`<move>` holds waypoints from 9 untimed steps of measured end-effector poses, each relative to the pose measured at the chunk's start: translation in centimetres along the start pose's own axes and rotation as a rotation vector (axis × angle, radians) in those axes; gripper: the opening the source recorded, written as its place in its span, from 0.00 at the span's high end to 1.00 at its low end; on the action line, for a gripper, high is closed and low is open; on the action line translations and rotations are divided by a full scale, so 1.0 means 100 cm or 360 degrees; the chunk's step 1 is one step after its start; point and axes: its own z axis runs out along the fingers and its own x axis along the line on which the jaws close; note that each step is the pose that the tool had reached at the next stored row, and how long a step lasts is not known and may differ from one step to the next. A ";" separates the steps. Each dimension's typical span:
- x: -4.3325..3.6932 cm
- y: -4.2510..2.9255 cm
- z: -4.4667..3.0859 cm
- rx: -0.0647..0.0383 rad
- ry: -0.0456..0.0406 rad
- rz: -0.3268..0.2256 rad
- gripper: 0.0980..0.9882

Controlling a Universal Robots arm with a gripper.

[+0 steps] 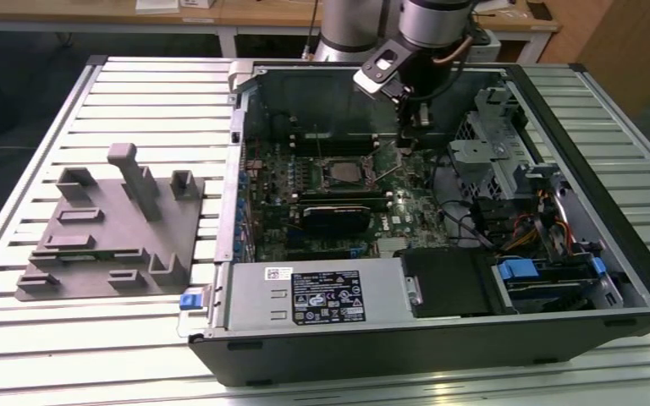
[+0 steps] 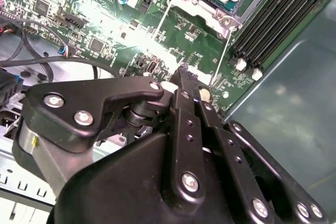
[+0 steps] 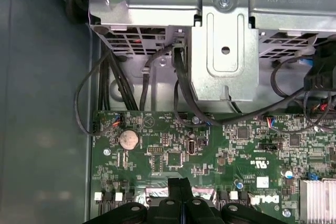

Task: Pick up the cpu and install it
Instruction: 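Close the cpu cover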

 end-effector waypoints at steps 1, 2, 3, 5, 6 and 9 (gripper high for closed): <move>0.0003 0.0009 0.0003 0.0000 0.0000 0.0000 0.99; 0.0006 0.0018 0.0006 0.0000 0.0000 0.0000 0.99; 0.0010 0.0026 0.0009 0.0001 0.0000 0.0000 0.99; 0.0016 0.0044 0.0013 0.0001 0.0000 0.0000 0.99; 0.0020 0.0053 0.0016 0.0001 0.0000 0.0000 0.99; 0.0030 0.0072 0.0025 0.0002 0.0000 0.0000 0.99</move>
